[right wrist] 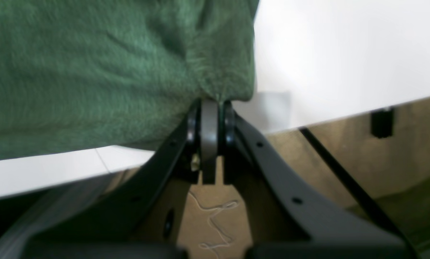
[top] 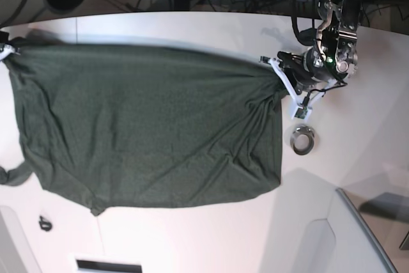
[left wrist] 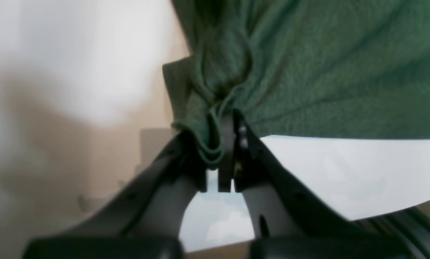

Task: Layout the t-shirt on the table in an organized manner, then fold the t-shirt properly
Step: 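Lift and shake the shirt with both grippers, then lower it flat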

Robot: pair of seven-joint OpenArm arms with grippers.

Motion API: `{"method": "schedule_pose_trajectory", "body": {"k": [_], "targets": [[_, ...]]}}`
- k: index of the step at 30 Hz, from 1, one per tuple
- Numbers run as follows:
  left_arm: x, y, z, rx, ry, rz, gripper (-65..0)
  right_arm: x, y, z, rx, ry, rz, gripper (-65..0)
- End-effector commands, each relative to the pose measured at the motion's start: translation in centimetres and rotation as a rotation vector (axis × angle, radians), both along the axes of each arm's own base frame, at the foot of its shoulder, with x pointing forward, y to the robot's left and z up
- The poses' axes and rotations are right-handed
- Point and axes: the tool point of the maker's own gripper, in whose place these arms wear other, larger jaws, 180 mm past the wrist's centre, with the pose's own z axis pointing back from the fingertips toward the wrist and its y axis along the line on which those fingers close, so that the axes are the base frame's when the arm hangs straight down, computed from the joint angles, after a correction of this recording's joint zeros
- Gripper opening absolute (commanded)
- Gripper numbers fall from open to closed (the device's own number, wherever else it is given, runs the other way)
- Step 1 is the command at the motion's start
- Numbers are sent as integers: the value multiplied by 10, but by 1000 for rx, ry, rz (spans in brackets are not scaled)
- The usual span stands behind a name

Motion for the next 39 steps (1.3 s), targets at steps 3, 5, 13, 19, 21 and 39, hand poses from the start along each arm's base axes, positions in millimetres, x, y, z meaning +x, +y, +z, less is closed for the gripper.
{"method": "schedule_pose_trajectory", "body": {"k": [3,5,13,19,21,39], "targets": [[58,0,25,-7,-114,16,-650,70,-11,22,-29,-104,32,-645],[100,-1,42,-21,-167,40,-650,114,-12,29,-43,-148,56,-645],[275,0,214,-31,-525,44,-650,290,-51,222,-158,-707,51,-648],[295,23,360,-88,-855,117,-650,278,-42,376,-327,-1042,167,-648],[288,29,364,-89,-843,135,-650,270,-36,387,-367,-1034,190,-648],[115,-3,26,-62,-248,57,-650,148,-7,41,-24,-344,137,-648]]}}
